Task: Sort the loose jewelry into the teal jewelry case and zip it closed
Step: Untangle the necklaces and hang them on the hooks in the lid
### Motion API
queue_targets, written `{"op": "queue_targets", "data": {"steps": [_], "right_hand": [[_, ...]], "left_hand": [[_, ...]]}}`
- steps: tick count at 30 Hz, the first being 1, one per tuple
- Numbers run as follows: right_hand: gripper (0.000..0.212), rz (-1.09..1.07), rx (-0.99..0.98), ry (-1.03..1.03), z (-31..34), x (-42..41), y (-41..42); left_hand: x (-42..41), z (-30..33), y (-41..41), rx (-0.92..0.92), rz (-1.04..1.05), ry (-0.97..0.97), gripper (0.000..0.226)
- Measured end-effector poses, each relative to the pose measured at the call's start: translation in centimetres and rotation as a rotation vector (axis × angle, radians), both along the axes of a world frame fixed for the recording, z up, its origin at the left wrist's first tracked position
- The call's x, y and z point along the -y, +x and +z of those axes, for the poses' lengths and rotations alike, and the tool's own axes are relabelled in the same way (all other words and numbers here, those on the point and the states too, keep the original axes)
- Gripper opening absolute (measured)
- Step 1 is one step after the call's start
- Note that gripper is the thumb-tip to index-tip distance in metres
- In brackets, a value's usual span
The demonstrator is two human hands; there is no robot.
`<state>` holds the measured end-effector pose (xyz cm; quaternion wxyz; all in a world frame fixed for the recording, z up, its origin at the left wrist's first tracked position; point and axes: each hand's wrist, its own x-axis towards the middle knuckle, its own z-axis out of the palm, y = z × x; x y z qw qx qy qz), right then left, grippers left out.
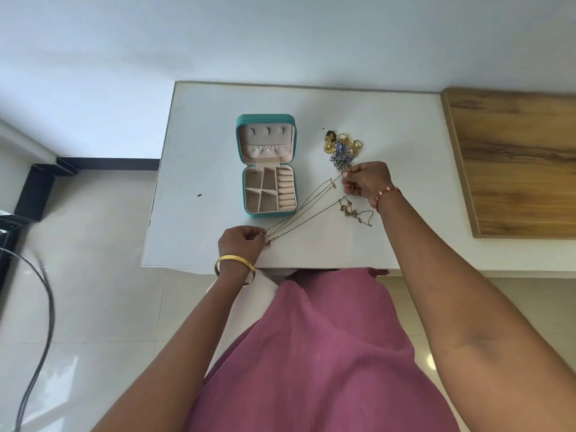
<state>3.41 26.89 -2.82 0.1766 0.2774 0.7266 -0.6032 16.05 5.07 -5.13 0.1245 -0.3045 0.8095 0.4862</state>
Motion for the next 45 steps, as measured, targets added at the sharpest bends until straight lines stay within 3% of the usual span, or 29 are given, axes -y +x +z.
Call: {"op": "queue_targets", "data": {"steps": [7, 10, 14, 22, 29, 33, 37, 40, 43, 45], "right_hand": [[0.026, 0.02, -0.026, 0.102, -0.5, 0.0, -0.3], [0.008, 0.072, -0.072, 0.215, -0.4, 0.1, -0.2], [0.021, 0.055, -0.168, 0.335, 0.1, -0.2, 0.4], [0.017, -0.014, -0.322, 0.377, 0.4, -1.5, 5.6], [0.021, 0.293, -0.318, 0.727, -1.7, -2.8, 9.9], [0.023, 0.58, -0.349, 1.017, -2.1, -2.9, 10.4], [0.016, 0.752, -0.564, 1.197, -1.3, -2.3, 10.7], [0.027, 0.797, -0.624, 1.365, -0.9, -2.2, 10.4], [0.026, 0.788, -0.616, 1.38, -1.2, -2.4, 10.3], [0.016, 0.724, -0.581, 1.229, -1.9, -2.7, 10.1]], "left_hand": [[0.1, 0.1, 0.0, 0.024, -0.009, -0.036, 0.024], [0.3, 0.2, -0.1, 0.047, -0.001, -0.036, 0.019], [0.5, 0.5, 0.1, 0.025, 0.001, -0.056, 0.018], [-2.8, 3.2, -0.5, -0.102, -0.119, 0.0, 0.014], [-7.7, 4.2, -0.7, -0.101, -0.256, 0.093, 0.015], [-9.2, 3.9, -0.4, -0.083, -0.293, 0.107, 0.015], [-9.7, 3.7, -0.3, -0.071, -0.299, 0.1, 0.015], [-9.8, 3.5, -0.4, -0.065, -0.291, 0.097, 0.016], [-9.9, 3.6, -0.4, -0.066, -0.277, 0.122, 0.017], [-10.0, 3.8, -0.4, -0.072, -0.269, 0.132, 0.019]]}}
